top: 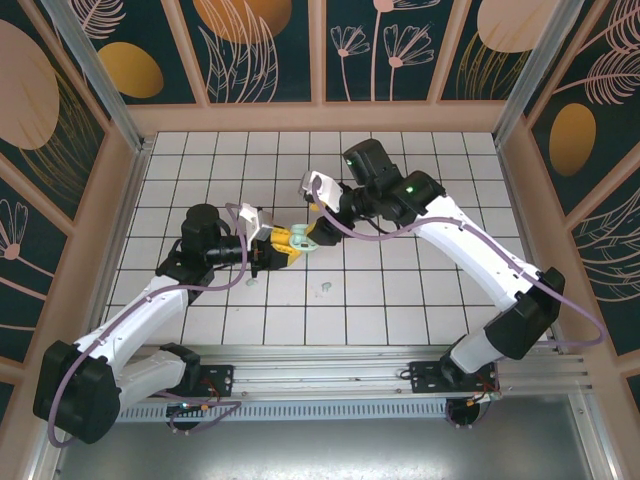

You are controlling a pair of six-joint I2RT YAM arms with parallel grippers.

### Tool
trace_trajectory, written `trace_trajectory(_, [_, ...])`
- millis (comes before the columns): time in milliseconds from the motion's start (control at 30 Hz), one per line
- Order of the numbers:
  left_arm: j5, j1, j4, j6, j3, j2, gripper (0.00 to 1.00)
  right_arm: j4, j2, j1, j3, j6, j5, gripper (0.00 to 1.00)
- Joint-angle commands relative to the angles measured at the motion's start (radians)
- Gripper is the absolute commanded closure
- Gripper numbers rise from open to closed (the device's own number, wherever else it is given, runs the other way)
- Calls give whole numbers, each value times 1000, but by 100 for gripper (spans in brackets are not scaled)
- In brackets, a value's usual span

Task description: Insert the wireless bluetooth earbuds into the charging case

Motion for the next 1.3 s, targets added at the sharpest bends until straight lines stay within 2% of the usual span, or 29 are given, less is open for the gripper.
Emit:
trace_trajectory(0, [23, -3, 12, 23, 12, -4, 80, 12, 21, -14, 31, 38, 30, 38])
trace_trajectory(200, [-50, -4, 72, -10, -21, -11, 78, 45, 1, -49, -3, 87, -36, 38])
trace_trajectory(467, [-193, -3, 91, -39, -33, -12, 78, 206, -133, -60, -134, 183, -143, 39])
trace_trajectory(700, [-332, -2, 95, -65, -59, -27, 78, 404, -277, -70, -332, 416, -19, 37])
trace_trajectory(1067, [-537, -3, 62, -109, -114, -112, 78, 473, -355, -132, -561, 814, 179, 42])
trace_trajectory(1167, [-605, -3, 32, -126, -126, -140, 78, 586, -384, -147, -676, 959, 215, 43])
trace_trajectory(1267, [-692, -3, -13, -132, -127, -157, 77, 730, -375, -143, -780, 1025, 178, 47])
